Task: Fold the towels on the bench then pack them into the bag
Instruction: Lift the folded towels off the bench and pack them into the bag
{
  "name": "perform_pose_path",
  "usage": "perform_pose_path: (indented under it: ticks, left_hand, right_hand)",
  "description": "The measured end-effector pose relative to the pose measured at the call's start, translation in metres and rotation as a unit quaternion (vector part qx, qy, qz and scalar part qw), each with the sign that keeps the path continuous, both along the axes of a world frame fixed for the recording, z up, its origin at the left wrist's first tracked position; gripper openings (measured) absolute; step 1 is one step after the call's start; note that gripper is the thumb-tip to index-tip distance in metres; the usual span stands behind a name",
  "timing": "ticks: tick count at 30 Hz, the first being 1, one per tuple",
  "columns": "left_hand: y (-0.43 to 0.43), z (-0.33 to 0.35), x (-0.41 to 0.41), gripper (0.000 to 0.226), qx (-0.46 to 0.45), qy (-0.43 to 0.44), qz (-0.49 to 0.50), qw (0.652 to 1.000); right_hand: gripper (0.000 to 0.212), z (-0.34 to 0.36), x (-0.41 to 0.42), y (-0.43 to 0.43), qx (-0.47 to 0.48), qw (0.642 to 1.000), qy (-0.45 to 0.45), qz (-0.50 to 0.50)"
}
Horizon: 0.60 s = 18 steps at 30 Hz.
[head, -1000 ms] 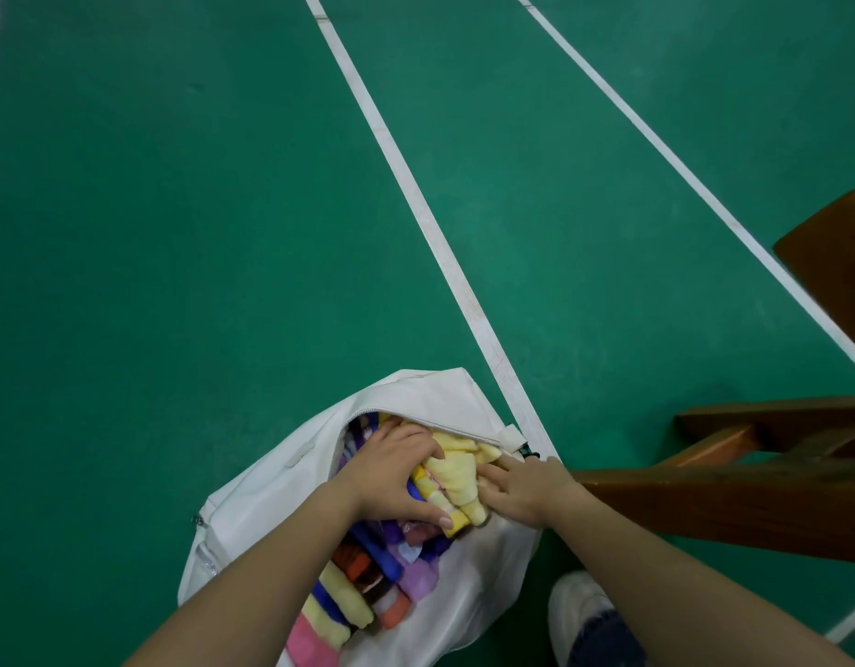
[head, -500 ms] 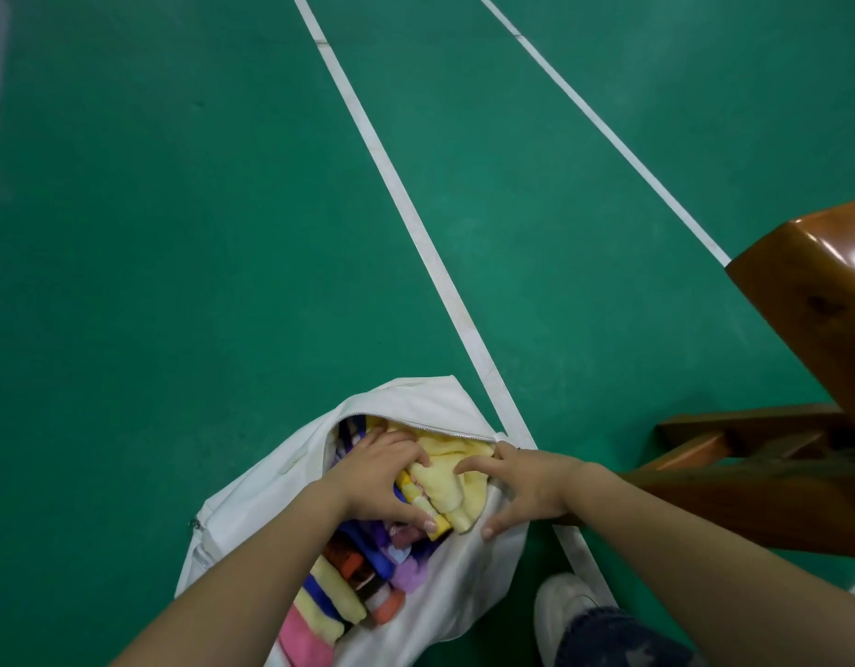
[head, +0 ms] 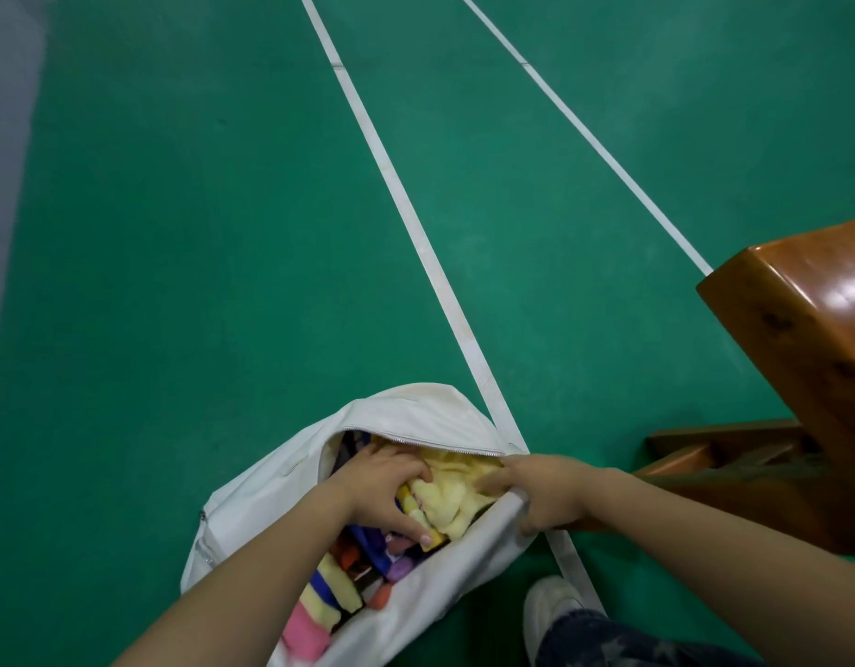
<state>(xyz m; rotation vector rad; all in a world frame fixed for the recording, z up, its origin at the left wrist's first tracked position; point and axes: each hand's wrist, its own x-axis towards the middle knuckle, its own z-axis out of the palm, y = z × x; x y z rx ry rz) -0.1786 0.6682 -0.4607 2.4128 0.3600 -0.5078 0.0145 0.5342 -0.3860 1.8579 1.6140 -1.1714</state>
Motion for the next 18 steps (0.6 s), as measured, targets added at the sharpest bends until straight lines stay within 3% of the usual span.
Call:
perform_pose_path:
  ticks: [2,7,10,14,18]
  left_hand:
    - [0.001,-0.002,-0.001,0.126,-0.004,0.000,0.004,1.000]
    - [-0.003,0.001,0.000,0.127,-0.021,-0.008,0.010,1.000]
    - [-0.019,0.009,-0.001,0.102,-0.036,-0.040,0.012,0.998]
    - [-0.052,0.012,-0.008,0.074,-0.079,-0.076,-0.023,0.994]
    - [-0.079,0.008,-0.026,0.072,-0.158,0.004,0.040,0.987]
  right_hand:
    - [0.072,0.003,0.003,0.000,0.013,0.998,0.018,-0.052]
    - [0.036,0.002,0.000,0.004,0.032,0.996,0.033,-0.072]
    - [0.021,0.001,-0.001,0.007,0.019,0.988,0.090,-0.128]
    - [0.022,0.007,0.000,0.011,-0.003,0.980,0.128,-0.153]
    - [0.024,0.012,-0.002,0.015,-0.014,0.979,0.130,-0.153]
